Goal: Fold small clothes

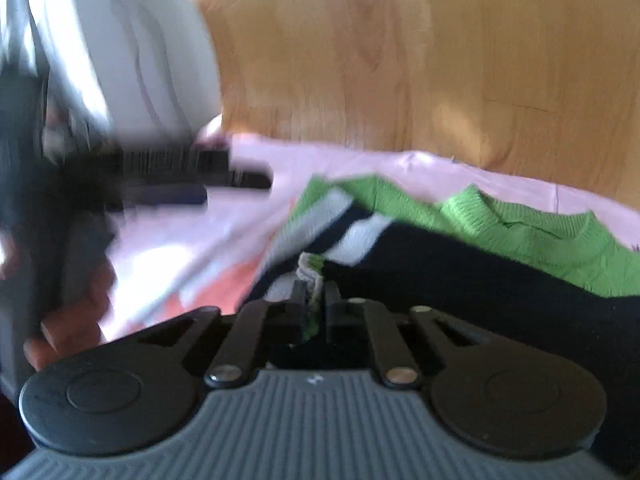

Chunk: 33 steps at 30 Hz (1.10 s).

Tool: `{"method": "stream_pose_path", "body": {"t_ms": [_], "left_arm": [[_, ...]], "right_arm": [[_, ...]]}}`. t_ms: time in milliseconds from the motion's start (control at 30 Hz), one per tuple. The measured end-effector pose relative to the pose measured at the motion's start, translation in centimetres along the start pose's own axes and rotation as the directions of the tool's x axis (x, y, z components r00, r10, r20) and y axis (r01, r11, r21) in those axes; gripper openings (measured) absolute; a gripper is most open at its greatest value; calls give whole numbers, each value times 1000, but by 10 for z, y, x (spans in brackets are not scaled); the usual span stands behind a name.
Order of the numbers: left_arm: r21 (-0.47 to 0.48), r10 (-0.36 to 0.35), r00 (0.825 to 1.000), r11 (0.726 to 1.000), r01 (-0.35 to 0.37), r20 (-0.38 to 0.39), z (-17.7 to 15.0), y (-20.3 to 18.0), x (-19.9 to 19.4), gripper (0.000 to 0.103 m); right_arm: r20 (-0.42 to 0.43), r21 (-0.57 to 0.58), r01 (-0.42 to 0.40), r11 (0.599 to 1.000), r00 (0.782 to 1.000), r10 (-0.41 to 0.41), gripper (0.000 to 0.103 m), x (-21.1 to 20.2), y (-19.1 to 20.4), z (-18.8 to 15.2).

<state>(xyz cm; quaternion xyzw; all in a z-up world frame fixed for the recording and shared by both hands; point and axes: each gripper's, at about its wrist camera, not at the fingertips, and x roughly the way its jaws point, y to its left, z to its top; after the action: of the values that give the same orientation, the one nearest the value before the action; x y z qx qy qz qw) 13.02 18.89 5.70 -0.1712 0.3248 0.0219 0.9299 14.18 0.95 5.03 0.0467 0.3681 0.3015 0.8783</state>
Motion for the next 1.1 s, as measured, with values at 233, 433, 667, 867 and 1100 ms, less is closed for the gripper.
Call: {"method": "stream_pose_path", "body": {"t_ms": [233,433,667,867,1100], "left_arm": [[-34,0,1000,999,1,22,4,3,-7,87],[-29,-9,1000,1000,10,17,4,2,-7,87],[30,-166,986,986,166,-13,-11,-28,0,87],[238,-164,984,955,177,-74,-39,-76,13,85],[305,-59,994,949,85,-92,-50,-81,31,88]], "right_arm": [[233,211,-43,976,972,-7,11,-23,-26,46],[-22,172,-15,985,1000,19,24,52,-18,16],[141,199,7,980,989,-36,42,-29,-58,12],[43,315,268,911,955,-295,38,-75,-137,-23],[122,538,241,808,926,-357,18,-147,-187,-80]]}}
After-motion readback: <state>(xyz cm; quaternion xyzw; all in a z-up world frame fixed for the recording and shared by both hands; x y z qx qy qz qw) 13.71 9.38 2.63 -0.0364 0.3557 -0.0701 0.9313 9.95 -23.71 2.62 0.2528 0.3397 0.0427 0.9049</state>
